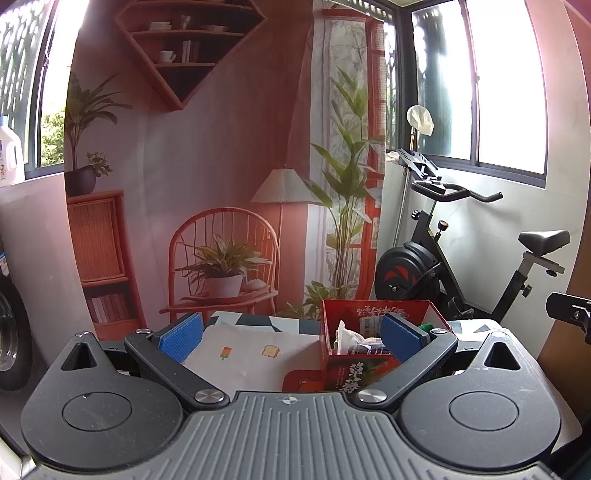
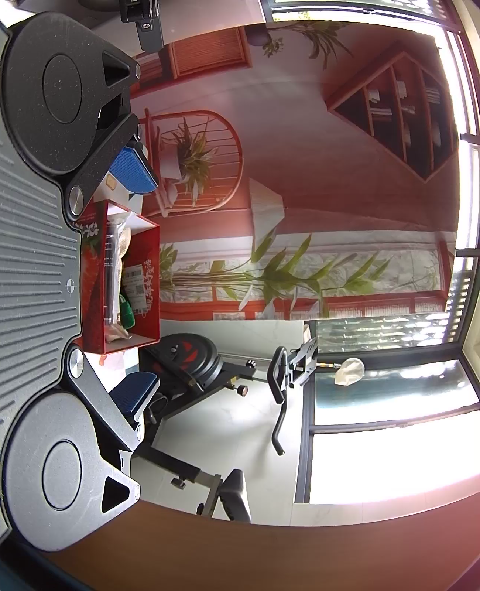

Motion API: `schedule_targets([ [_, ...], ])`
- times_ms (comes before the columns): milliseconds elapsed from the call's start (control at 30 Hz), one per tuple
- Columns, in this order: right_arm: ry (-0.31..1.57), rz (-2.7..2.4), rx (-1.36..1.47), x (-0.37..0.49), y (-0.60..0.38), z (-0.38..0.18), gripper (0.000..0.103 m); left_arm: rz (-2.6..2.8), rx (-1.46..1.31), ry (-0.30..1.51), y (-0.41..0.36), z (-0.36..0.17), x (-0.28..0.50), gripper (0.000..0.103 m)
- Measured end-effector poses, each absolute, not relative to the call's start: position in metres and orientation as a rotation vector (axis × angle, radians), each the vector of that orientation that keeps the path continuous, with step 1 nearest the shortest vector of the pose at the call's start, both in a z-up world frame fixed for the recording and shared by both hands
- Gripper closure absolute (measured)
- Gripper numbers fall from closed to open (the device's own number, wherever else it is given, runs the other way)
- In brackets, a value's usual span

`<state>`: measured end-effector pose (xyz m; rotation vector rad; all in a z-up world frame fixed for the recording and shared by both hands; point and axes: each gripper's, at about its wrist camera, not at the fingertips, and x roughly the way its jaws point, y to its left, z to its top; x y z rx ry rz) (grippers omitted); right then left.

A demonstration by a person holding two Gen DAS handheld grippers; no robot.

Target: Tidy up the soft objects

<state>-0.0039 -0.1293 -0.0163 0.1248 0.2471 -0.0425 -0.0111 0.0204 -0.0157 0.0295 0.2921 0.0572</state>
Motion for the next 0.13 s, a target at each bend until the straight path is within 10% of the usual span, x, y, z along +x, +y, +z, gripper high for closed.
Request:
schedule_targets([
  [133,0.248,-0.041,0.125,-0.0037,-0.1289,-0.0172,0.000,0.054,0.028,0.294,0.0206,-0.0167,-0.0108,0.000],
])
